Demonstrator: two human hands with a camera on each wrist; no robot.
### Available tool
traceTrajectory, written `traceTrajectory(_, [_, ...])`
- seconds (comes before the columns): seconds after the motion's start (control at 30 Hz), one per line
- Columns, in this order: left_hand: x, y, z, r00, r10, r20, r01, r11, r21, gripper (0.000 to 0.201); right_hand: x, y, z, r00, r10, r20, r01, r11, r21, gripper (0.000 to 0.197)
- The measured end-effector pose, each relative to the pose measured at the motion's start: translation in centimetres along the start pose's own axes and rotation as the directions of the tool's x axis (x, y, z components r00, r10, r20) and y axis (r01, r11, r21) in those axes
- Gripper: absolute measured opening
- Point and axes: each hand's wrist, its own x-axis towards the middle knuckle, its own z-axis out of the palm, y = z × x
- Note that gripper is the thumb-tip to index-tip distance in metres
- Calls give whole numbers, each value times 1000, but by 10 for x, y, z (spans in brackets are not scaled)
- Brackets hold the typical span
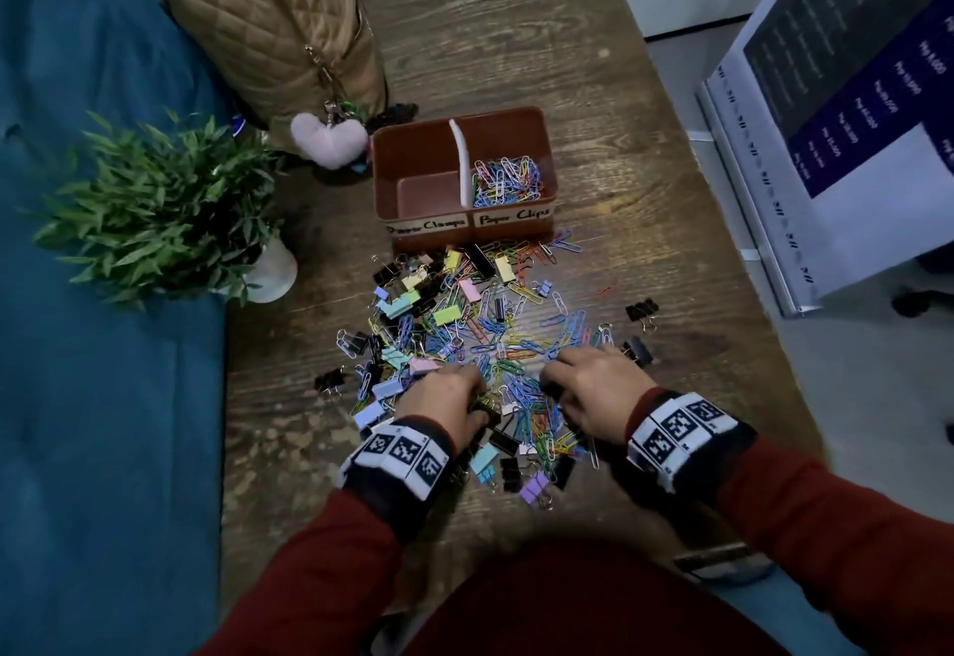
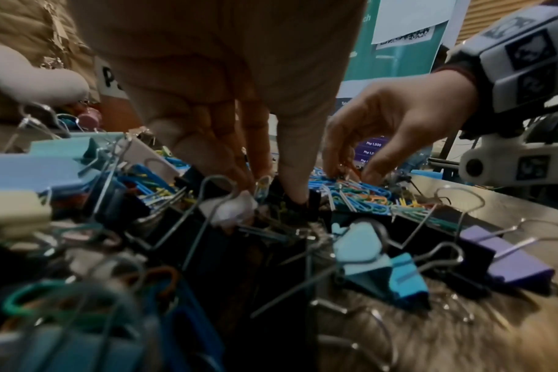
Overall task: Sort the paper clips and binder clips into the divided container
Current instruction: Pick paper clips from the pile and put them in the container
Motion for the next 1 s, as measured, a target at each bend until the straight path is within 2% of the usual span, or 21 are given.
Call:
traceTrajectory(0.17, [0,-3,2,997,24,-77,-26,999,-32,11,-8,12,0,982,161,-97,-148,980,130,18])
traceTrajectory(0.27, [0,-8,3,991,47,-121,-58,994,-88,5,-18,18,-2,953,247,-175,-238,969,67,28])
traceTrajectory(0.4, [0,-13,1,984,-43,-174,2,974,-228,13,-23,18,-1,958,235,-163,-241,970,-19,40])
traceTrajectory(0.5, [-1,-13,-3,979,-58,-197,2,962,-275,14,-23,14,6,962,173,-211,-191,979,-71,33])
traceTrajectory(0.57, [0,-10,-3,979,-32,-200,-21,966,-259,13,-22,8,10,959,134,-248,-174,974,-145,25])
traceTrajectory(0.63, [0,-7,-3,978,-21,-209,-31,970,-242,11,-20,1,14,958,117,-263,-175,962,-210,29])
traceTrajectory(0.73, [1,-4,-1,967,-36,-251,-27,969,-244,27,-16,-4,16,958,155,-243,-215,946,-242,33])
traceTrajectory(0.8, [-2,-4,-2,962,-40,-271,-25,972,-233,29,-14,-5,16,958,202,-206,-246,944,-221,27])
traceTrajectory(0.9, [-8,-4,0,979,-2,-202,-20,994,-106,21,-11,-8,15,954,240,-180,-272,945,-180,21])
traceTrajectory(1.0, [-9,-2,9,990,49,-135,-44,998,38,32,-9,-8,16,950,264,-167,-287,949,-133,27])
